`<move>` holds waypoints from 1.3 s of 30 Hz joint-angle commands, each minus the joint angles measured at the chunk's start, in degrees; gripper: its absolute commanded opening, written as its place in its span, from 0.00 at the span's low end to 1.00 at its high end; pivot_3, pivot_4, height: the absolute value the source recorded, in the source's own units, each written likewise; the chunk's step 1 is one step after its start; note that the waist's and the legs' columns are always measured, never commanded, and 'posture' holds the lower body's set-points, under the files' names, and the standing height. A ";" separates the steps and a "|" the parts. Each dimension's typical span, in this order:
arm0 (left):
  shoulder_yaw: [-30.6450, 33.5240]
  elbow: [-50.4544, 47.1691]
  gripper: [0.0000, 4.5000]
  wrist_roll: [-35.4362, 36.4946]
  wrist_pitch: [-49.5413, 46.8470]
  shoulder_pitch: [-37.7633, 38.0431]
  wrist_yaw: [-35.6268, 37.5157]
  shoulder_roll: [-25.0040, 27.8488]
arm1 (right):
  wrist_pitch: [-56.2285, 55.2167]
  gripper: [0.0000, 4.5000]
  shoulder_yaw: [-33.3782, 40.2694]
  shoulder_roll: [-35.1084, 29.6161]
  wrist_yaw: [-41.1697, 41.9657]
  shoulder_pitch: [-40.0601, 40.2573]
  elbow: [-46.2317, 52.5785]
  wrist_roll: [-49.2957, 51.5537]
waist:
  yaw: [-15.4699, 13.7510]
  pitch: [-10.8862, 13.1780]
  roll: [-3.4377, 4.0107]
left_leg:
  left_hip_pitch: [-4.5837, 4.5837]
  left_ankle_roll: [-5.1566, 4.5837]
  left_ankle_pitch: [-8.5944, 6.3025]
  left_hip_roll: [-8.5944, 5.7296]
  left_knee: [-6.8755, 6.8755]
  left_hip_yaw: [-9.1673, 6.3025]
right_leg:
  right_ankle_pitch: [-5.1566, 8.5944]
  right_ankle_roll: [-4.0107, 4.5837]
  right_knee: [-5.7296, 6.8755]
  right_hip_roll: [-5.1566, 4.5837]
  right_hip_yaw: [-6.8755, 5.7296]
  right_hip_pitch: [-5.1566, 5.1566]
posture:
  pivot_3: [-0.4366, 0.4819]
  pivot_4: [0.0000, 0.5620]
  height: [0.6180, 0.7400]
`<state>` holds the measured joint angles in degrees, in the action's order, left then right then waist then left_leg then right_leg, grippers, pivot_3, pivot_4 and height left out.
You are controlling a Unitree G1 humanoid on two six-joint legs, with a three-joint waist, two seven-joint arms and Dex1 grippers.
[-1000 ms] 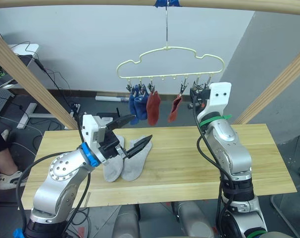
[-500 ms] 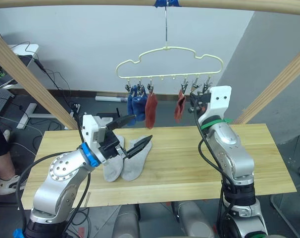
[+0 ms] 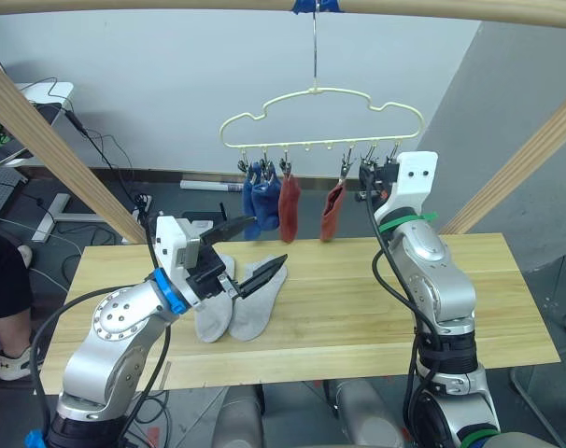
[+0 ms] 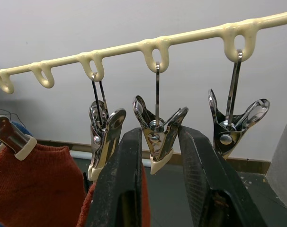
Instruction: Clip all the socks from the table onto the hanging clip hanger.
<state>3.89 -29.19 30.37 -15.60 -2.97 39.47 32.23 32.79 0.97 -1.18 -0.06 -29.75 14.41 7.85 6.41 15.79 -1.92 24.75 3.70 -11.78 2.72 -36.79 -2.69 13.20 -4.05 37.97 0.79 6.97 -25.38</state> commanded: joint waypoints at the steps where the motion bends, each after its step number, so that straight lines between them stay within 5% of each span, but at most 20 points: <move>1: 0.22 -3.09 1.00 0.04 1.04 0.05 0.13 -0.39 | -1.59 0.47 0.49 0.52 -0.43 -1.30 0.47 0.00 | 0.00 0.00 0.00 | 0.00 0.00 0.00 0.00 0.00 0.00 | 0.00 0.00 0.00 0.00 0.00 0.00 | 0.41 0.44 1.00; 39: 0.04 -3.70 1.00 -0.29 0.88 0.42 0.18 -0.78 | -5.41 0.47 0.98 1.99 -1.03 -5.81 -4.65 0.42 | 0.00 0.00 0.00 | 0.00 0.00 0.00 0.00 0.03 -0.01 | 0.00 0.00 -0.02 0.00 -0.01 -0.01 | 0.42 0.43 1.00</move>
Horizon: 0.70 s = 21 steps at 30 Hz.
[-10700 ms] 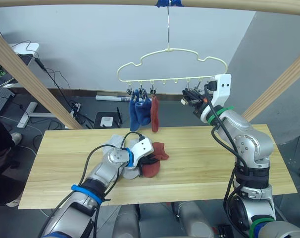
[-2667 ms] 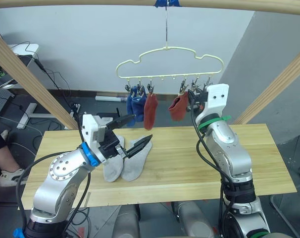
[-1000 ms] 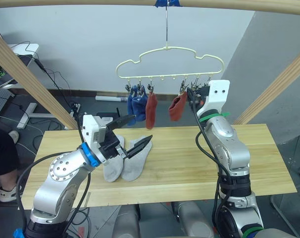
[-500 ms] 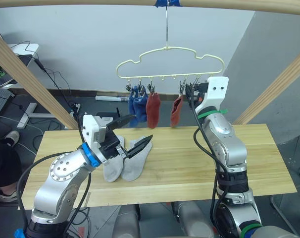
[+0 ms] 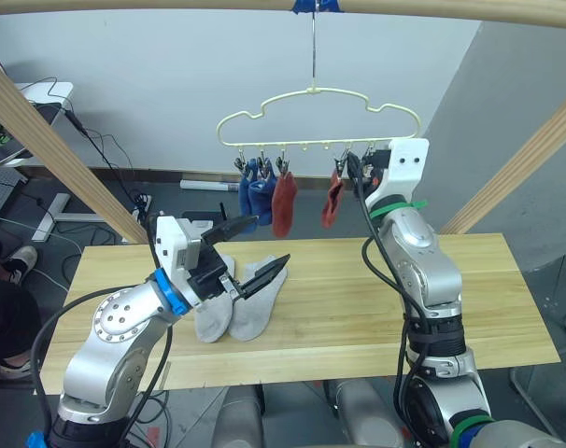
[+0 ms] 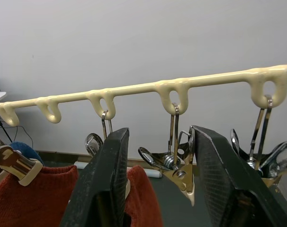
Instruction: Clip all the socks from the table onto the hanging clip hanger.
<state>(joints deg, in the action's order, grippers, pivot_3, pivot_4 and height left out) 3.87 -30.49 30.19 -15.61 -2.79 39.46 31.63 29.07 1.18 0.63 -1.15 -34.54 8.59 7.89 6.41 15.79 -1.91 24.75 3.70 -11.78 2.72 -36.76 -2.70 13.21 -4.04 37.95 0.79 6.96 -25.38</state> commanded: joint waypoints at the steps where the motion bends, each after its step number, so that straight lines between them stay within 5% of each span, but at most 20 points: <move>1: 0.05 -2.41 1.00 -0.10 0.90 0.25 0.21 -0.19 | -1.65 0.47 0.77 0.16 0.09 -1.02 1.16 0.39 | 0.00 0.00 0.00 | 0.00 0.00 0.00 0.00 0.00 0.00 | 0.00 0.00 0.00 0.00 0.00 0.00 | 0.42 0.43 1.00; 21: 0.13 -2.33 1.00 -0.13 1.15 0.69 0.33 -0.32 | -0.68 0.47 0.49 -0.17 0.25 -0.10 1.09 0.31 | 0.00 0.00 0.00 | 0.00 0.00 0.00 0.00 0.01 0.00 | 0.00 0.00 -0.01 0.00 0.00 0.00 | 0.42 0.43 1.00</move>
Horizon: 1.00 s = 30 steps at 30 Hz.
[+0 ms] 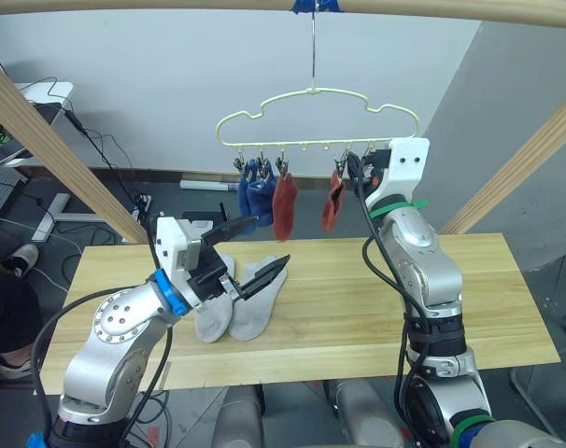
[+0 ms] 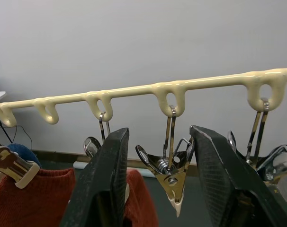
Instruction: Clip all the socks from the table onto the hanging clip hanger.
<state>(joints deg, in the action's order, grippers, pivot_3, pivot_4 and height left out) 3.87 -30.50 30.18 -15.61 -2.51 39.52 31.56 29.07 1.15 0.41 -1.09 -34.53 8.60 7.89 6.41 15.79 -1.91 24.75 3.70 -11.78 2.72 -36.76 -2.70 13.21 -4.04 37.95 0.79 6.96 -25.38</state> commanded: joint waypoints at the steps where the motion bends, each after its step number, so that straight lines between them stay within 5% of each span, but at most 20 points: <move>1: 0.13 -2.34 1.00 -0.12 1.15 0.42 0.27 -0.26 | -0.65 0.47 0.53 0.07 0.16 -0.09 1.10 0.31 | 0.00 0.00 0.00 | 0.00 0.00 0.00 0.00 0.00 0.00 | 0.00 0.00 0.00 0.00 0.00 0.00 | 0.42 0.43 1.00; 12: 0.04 -2.56 1.00 -0.31 1.11 0.62 -0.12 -0.66 | -0.74 0.47 0.81 -0.01 0.22 -0.53 0.37 0.46 | 0.00 0.00 0.00 | 0.00 0.00 0.00 0.00 0.00 0.00 | 0.00 0.00 0.00 0.00 0.00 0.00 | 0.42 0.43 1.00; 21: -0.11 -2.78 1.00 -0.26 0.90 0.45 -0.53 -0.96 | -0.97 0.00 1.52 0.19 -0.22 -1.00 -0.26 0.73 | -0.01 0.00 0.00 | 0.00 0.00 0.00 0.00 0.00 0.00 | 0.00 0.00 0.00 0.00 0.00 0.00 | 0.42 0.44 1.00; 30: -0.29 -0.78 1.00 -2.14 0.01 0.50 -1.30 -0.16 | 2.11 0.00 3.73 -0.69 0.85 -1.86 0.84 3.02 | -0.02 0.00 0.00 | 0.00 0.00 0.00 0.00 0.00 0.00 | 0.00 0.00 -0.01 0.00 0.00 0.00 | 0.42 0.44 1.00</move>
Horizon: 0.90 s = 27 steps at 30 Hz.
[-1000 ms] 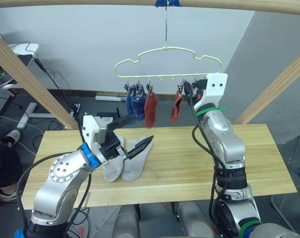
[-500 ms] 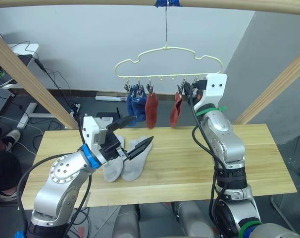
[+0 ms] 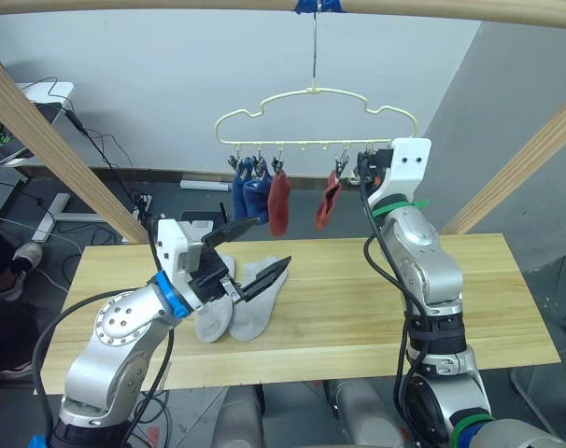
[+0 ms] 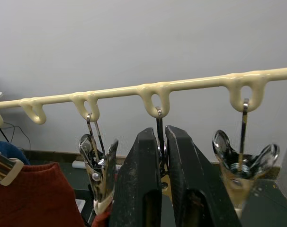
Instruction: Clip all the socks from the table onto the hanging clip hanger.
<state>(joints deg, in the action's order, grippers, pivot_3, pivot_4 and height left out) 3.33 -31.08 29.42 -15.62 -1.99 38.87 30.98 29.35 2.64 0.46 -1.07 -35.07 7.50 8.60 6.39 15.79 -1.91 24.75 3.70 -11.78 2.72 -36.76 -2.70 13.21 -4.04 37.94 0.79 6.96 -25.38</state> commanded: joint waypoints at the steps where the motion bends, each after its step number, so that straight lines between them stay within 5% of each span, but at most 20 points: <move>1: -0.07 1.61 1.00 -3.37 -0.39 0.23 -0.72 1.46 | 3.86 0.00 3.30 -1.85 1.83 -1.90 2.16 3.67 | 0.01 0.00 0.00 | 0.00 0.00 0.00 0.00 0.00 0.00 | 0.00 0.00 0.00 0.00 0.00 0.00 | 0.41 0.44 1.00; 12: -6.57 28.74 1.00 -21.93 4.39 -3.26 -0.30 7.06 | 19.26 0.00 5.80 -13.76 12.67 -5.49 3.78 13.74 | 0.03 0.01 0.02 | 0.00 -0.01 0.00 0.00 0.06 0.00 | 0.20 0.33 -0.06 0.00 -0.02 -0.01 | 0.37 0.44 1.00; 27: -16.55 55.04 1.00 -30.45 15.71 -18.93 5.92 -1.87 | 22.09 0.00 6.42 -14.26 12.04 -5.56 5.23 15.21 | 0.18 0.00 0.02 | 0.02 -0.01 0.00 -0.03 0.09 -0.02 | 0.01 0.01 -0.02 -0.02 -0.05 0.00 | 0.34 0.42 1.00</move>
<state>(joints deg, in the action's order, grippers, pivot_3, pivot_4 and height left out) -11.93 21.83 0.58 -0.72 -20.46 43.95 29.21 50.91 7.95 -13.29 11.63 -40.16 11.13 23.56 6.57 15.79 -1.90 24.77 3.70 -11.78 2.69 -36.67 -2.71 13.22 -4.03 37.93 0.76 6.91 -25.38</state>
